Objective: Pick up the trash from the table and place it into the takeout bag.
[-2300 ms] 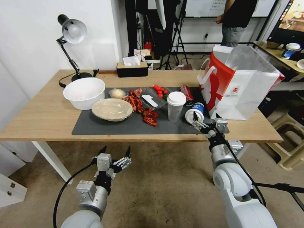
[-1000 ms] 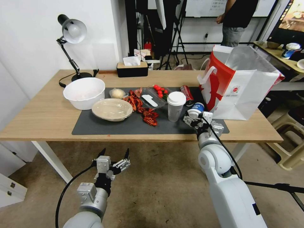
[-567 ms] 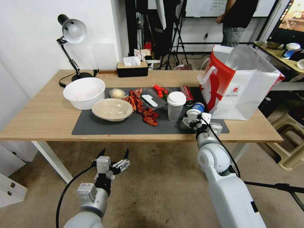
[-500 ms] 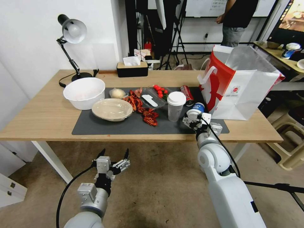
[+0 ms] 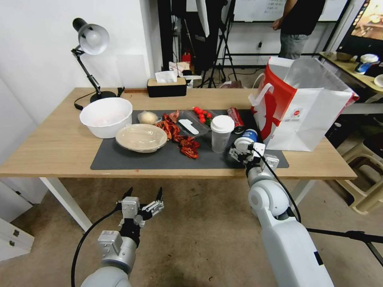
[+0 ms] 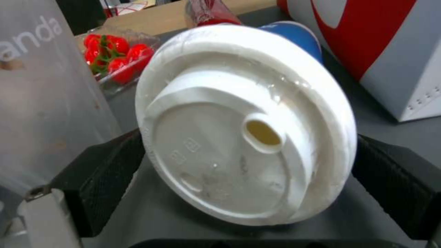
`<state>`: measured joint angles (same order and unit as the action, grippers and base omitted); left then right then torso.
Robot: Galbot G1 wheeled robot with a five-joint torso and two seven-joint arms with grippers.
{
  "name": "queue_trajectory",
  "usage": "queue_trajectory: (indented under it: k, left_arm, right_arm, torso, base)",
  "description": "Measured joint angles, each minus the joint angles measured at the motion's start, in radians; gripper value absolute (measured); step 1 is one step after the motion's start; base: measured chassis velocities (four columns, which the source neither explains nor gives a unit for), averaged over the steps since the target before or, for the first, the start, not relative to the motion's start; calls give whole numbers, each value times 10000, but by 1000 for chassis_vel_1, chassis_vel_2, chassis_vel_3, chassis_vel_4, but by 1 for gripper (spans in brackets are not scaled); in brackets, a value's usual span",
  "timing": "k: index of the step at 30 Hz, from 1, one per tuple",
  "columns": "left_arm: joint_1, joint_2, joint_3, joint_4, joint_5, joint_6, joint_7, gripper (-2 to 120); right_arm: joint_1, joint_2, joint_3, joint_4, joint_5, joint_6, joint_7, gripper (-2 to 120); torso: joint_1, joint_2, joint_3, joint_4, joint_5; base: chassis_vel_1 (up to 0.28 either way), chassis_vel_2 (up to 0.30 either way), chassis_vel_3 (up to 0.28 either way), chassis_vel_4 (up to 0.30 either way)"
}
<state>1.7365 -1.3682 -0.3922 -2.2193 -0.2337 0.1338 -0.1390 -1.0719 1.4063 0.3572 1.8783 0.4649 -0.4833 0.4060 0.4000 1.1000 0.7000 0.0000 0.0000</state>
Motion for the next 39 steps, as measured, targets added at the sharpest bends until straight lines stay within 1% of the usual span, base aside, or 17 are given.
queue_trajectory:
  k: [3, 4, 6, 7, 11, 12, 14, 24, 32, 38, 39]
  left_arm:
    - [1, -1, 11, 8, 9, -4, -18, 100]
    - [1, -1, 11, 8, 9, -4, -18, 100]
    - [1, -3, 33, 8, 19, -7, -72, 100]
    - [1, -3, 33, 8, 19, -7, -72, 100]
    - [13, -5, 70, 13, 71, -33, -81, 100]
    - [13, -5, 70, 13, 71, -33, -81, 100]
    - [18, -7, 81, 13, 94, -38, -83, 100]
    - [29, -9, 83, 4, 112, -40, -84, 100]
    - [38, -11, 77, -14, 123, -48, -84, 100]
    - [46, -15, 55, -40, 152, -58, -85, 100]
    - [47, -16, 41, -49, 157, -59, -91, 100]
  right_arm:
    - [-2, -13, 9, -11, 76, 31, -11, 91]
    - [-2, -13, 9, -11, 76, 31, -11, 91]
    - [-18, -21, 15, -11, 81, 70, -23, 82]
    - [-18, -21, 15, -11, 81, 70, -23, 82]
    - [-63, -37, 33, 35, 81, 101, -59, 71]
    - [-63, -37, 33, 35, 81, 101, -59, 71]
    - [-92, -59, 45, 84, 80, 104, -75, 67]
    - [-145, -110, 61, 169, 79, 102, -91, 67]
    - [-321, -232, 85, 496, 79, 85, -190, 67]
    - [-789, -548, 166, 1085, 144, 84, -220, 67]
    - [-1069, -681, 259, 1335, 210, 90, -243, 67]
  torso:
    - [0, 0, 0, 0, 0]
    - [0, 0, 0, 0, 0]
    - [0, 0, -1, 0, 0]
    - [0, 0, -1, 0, 0]
    - [-2, 0, -1, 1, 0]
    - [-2, 0, -1, 1, 0]
    - [-1, 0, -1, 1, 0]
    - [-1, 0, 0, 0, 1]
    - [-1, 0, 0, 1, 1]
    - [-1, -1, -1, 0, 1]
    - [-1, -1, 0, -1, -1]
  base:
    - [0, 0, 0, 0]
    - [0, 0, 0, 0]
    - [0, 0, 0, 0]
    - [0, 0, 0, 0]
    - [0, 0, 0, 0]
    - [0, 0, 0, 0]
    - [0, 0, 0, 0]
    - [0, 0, 0, 0]
    - [0, 0, 0, 0]
    - [0, 0, 0, 0]
    - [0, 0, 0, 0]
